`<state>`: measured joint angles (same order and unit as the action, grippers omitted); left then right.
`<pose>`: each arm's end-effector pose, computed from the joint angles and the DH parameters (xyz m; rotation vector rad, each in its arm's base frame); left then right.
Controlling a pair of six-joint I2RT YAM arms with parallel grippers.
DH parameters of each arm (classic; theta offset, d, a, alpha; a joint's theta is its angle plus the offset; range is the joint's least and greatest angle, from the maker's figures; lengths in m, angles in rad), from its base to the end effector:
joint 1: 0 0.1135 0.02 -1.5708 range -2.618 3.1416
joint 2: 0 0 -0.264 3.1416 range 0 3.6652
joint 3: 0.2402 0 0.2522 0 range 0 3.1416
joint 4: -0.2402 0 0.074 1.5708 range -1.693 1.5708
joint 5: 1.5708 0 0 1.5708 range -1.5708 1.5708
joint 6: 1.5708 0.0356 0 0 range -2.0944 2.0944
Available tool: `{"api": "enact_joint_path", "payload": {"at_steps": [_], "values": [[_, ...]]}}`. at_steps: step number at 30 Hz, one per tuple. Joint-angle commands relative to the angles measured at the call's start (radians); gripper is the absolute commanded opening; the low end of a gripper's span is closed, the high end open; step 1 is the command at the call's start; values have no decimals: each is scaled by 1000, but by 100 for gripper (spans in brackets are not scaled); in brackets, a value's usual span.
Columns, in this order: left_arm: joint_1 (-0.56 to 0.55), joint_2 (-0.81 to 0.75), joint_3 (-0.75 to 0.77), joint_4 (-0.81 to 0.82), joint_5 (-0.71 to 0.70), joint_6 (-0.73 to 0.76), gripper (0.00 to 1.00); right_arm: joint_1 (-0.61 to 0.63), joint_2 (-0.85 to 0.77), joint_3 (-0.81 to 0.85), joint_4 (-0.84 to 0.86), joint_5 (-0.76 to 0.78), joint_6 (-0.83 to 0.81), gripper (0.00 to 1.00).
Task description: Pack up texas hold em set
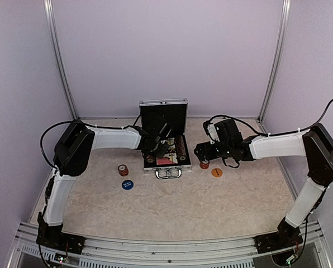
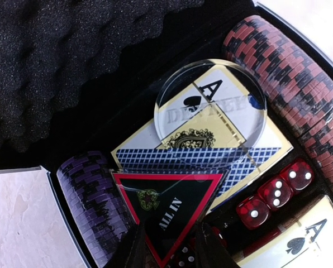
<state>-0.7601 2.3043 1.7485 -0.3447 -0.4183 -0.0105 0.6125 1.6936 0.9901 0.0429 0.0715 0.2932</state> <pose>0.3743 -0.3359 0.1478 0.7040 2.2677 0.1558 0.2996 0.2074 0.1956 -0.3204 2.2389 0.4114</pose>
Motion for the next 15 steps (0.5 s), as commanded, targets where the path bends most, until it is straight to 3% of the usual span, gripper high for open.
{"api": "enact_joint_path", "payload": {"at_steps": [1,15], "values": [[37,55,21,33,-94,-43,29,-5,12,23,-4,-1,-2,88],[18,-12,-46,67,-90,-77,36,-5,12,24,-5,-3,0,88]]}}
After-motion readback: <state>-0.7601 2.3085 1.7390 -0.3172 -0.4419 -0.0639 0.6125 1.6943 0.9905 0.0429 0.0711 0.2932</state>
